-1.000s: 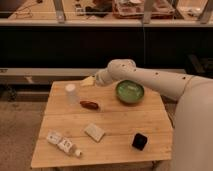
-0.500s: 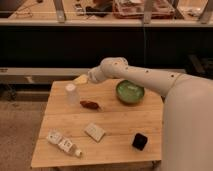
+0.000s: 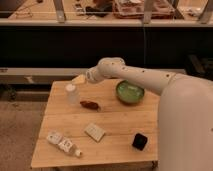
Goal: Place the ceramic cup over the eraser
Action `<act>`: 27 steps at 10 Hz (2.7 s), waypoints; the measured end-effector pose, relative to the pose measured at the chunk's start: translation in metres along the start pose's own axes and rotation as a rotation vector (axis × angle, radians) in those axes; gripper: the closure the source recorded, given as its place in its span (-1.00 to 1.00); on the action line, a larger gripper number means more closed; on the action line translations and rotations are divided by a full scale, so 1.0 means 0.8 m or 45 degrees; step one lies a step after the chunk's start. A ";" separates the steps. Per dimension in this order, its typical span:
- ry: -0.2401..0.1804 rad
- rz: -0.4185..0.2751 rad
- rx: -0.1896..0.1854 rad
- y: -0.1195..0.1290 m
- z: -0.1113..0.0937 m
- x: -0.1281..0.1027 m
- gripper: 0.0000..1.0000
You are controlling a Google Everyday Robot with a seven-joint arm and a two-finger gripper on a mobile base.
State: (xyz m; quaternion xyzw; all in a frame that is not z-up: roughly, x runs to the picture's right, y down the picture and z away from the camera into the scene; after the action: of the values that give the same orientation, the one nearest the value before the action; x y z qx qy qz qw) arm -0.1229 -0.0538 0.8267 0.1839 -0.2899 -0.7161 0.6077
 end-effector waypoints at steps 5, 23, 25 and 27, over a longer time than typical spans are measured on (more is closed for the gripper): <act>0.028 -0.158 0.054 -0.021 0.037 0.013 -0.60; 0.150 -0.530 0.242 -0.016 0.148 -0.006 -0.60; 0.136 -0.551 0.253 -0.020 0.159 -0.009 -0.60; 0.114 -0.573 0.266 -0.022 0.166 -0.013 -0.55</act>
State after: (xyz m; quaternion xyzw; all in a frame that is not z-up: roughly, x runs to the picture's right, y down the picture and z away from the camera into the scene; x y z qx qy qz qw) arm -0.2158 -0.0166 0.9162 0.3370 -0.2869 -0.7907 0.4230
